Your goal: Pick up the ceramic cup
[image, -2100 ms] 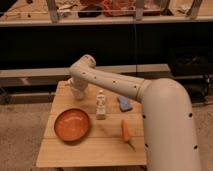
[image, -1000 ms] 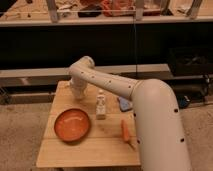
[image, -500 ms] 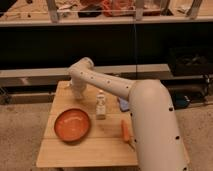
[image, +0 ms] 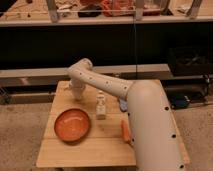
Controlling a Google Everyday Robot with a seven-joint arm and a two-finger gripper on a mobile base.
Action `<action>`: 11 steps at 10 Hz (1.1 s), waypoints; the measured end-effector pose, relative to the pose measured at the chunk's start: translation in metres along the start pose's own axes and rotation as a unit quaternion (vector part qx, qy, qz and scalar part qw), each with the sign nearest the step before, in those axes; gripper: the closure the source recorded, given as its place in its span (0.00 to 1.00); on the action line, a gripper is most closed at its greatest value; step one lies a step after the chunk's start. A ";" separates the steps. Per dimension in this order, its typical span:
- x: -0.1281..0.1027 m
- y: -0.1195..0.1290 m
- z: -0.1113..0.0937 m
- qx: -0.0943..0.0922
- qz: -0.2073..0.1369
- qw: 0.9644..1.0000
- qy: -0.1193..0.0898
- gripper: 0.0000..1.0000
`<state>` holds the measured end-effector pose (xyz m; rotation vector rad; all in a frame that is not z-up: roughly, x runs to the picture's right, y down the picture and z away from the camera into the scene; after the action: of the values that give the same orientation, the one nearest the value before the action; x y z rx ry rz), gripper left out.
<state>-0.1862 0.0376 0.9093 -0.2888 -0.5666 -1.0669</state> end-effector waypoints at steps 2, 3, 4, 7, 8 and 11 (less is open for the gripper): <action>-0.002 -0.010 -0.009 0.018 -0.011 1.000 0.001 0.20; -0.004 -0.014 -0.011 0.024 -0.012 1.000 0.001 0.20; -0.002 -0.012 -0.013 0.030 -0.010 0.999 0.001 0.20; 0.009 -0.007 -0.018 0.036 0.010 0.999 0.013 0.20; 0.014 -0.005 -0.020 0.038 0.018 0.999 0.017 0.20; 0.029 0.004 -0.028 0.050 0.052 0.997 0.034 0.20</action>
<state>-0.1643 0.0044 0.9028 -0.1914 -0.5365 -0.9406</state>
